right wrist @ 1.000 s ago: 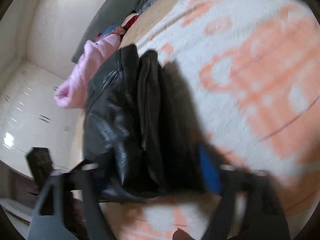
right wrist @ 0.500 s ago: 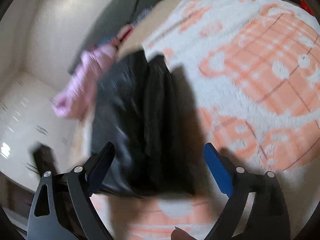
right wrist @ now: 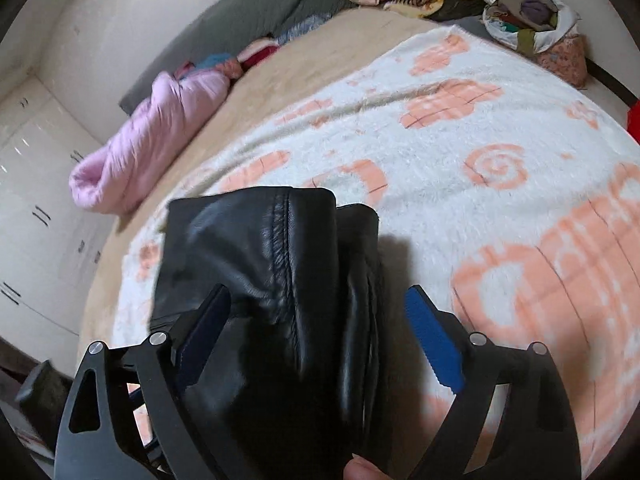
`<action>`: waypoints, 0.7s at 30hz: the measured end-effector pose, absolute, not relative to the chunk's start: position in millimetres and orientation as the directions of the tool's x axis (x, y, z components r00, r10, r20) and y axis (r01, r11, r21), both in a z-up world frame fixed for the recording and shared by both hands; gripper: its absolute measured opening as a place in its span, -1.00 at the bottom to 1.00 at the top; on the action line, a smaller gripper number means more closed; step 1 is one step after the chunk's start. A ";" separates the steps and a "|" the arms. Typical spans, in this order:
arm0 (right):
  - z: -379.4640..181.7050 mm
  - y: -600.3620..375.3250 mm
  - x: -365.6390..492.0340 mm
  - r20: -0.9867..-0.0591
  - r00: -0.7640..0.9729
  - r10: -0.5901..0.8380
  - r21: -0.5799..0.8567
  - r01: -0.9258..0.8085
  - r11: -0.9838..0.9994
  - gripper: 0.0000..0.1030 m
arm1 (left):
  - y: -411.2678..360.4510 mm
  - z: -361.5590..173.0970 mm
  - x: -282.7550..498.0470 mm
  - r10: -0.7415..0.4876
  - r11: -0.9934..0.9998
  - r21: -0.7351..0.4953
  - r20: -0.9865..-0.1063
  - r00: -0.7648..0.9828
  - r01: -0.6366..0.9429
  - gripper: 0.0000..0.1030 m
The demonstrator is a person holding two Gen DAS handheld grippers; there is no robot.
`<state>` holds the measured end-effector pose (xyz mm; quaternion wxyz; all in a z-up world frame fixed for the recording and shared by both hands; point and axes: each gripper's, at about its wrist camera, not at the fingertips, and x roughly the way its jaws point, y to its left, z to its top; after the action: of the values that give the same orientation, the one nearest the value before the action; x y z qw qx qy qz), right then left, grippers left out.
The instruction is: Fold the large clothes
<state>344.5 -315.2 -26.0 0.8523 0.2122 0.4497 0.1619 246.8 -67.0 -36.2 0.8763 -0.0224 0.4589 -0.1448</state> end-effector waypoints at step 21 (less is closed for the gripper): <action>-45.1 -333.6 335.4 -0.561 0.580 0.591 0.663 -0.113 0.740 -0.59 | -72.5 -40.6 250.2 -0.267 0.955 -0.141 -0.792 0.550 0.260 0.80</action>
<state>335.4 -333.6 -45.1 0.8391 0.2930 0.4075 0.2098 250.2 -72.5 -40.6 0.8803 -0.0036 0.4502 -0.1495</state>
